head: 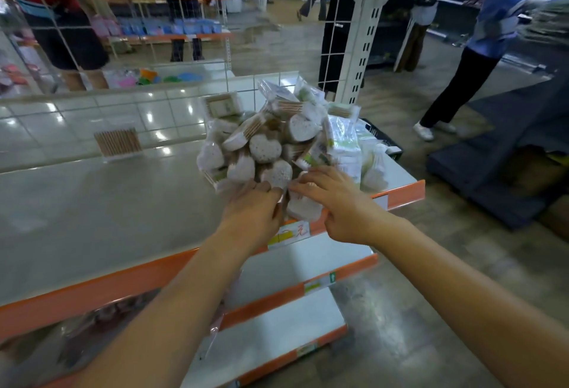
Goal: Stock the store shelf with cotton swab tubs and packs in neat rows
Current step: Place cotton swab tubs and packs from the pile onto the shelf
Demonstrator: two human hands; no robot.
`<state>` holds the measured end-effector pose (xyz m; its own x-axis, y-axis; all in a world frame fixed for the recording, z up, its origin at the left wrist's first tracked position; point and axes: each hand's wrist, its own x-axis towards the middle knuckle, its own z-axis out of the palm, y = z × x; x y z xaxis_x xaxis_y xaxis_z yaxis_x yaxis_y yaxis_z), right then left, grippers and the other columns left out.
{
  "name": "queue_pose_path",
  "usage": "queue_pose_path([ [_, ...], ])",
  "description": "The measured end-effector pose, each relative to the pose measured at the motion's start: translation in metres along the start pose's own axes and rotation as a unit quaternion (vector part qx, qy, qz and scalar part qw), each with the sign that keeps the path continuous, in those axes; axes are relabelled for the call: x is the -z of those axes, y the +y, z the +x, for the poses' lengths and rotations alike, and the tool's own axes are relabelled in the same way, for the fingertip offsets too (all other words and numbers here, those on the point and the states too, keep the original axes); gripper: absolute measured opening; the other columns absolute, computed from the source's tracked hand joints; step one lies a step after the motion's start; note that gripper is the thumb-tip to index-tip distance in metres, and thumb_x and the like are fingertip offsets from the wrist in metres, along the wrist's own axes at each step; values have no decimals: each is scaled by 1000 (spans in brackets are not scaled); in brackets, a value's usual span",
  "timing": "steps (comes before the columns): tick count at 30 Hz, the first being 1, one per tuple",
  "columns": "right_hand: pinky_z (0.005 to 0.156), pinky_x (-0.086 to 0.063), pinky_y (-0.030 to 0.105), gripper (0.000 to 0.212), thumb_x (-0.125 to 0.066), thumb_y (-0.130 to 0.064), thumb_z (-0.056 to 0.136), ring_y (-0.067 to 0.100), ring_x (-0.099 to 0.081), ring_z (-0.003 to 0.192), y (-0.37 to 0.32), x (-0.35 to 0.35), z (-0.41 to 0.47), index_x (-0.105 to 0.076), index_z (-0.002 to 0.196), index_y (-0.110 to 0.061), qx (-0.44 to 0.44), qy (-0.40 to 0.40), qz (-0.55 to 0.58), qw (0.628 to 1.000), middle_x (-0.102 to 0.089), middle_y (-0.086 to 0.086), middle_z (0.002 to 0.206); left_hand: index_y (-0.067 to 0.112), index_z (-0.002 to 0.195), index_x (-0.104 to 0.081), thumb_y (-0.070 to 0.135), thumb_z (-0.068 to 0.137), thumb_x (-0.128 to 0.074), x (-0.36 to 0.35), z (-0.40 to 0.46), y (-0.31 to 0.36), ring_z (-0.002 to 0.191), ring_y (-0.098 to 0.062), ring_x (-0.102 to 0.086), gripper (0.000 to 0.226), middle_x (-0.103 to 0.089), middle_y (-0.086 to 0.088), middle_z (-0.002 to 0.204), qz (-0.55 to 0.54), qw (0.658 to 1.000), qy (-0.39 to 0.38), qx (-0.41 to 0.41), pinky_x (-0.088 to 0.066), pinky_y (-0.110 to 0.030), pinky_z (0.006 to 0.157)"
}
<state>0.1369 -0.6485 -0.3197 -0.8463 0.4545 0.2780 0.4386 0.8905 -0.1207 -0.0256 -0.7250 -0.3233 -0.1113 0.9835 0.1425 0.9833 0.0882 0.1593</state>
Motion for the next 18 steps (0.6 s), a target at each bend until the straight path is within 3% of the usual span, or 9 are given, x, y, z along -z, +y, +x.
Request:
queue_pose_path([
  [4, 100, -34, 50, 62, -56, 4, 59, 29, -30, 119, 9, -15, 1, -58, 118, -11, 10, 18, -41, 999, -58, 12, 115, 14, 121, -57, 27, 93, -42, -4, 1, -4, 115, -26, -45, 34, -55, -8, 119, -26, 999, -20, -11, -36, -32, 88],
  [6, 98, -37, 47, 49, -41, -9, 68, 30, -34, 117, 10, -19, 1, -58, 113, -12, 18, 32, -34, 999, -58, 11, 112, 13, 116, -59, 25, 90, -46, -6, 2, -8, 112, -25, -44, 31, -55, -8, 115, -32, 999, -35, -22, -36, -31, 87],
  [8, 96, -38, 44, 50, -29, -16, 69, 28, -37, 114, 12, -19, 3, -59, 107, -10, 22, 41, -14, 999, -60, 11, 109, 13, 112, -61, 23, 88, -49, -7, 2, -11, 109, -24, -45, 28, -56, -8, 111, -38, 998, -45, -33, -34, -28, 83],
  [11, 96, -39, 43, 48, -30, -15, 67, 26, -39, 113, 12, -18, 4, -62, 103, -8, 31, 51, -6, 998, -62, 10, 107, 15, 118, -59, 19, 87, -52, -4, 3, -15, 110, -23, -46, 33, -56, -8, 115, -70, 995, -54, -35, -34, -27, 84],
  [14, 95, -39, 43, 44, -43, -6, 63, 24, -41, 112, 12, -15, 6, -62, 103, -7, 31, 65, -1, 997, -63, 9, 108, 18, 129, -52, 21, 87, -55, 0, 4, -19, 117, -22, -45, 42, -53, -4, 124, -84, 995, -52, -26, -36, -28, 90],
  [18, 93, -42, 37, 48, -72, -5, 64, 32, -55, 109, 8, -4, 11, -61, 111, -5, 22, 41, 23, 999, -62, 13, 112, 21, 141, -35, 26, 87, -58, 8, 5, -21, 128, -18, -36, 59, -41, 0, 141, -78, 995, -42, -34, -32, -27, 95],
])
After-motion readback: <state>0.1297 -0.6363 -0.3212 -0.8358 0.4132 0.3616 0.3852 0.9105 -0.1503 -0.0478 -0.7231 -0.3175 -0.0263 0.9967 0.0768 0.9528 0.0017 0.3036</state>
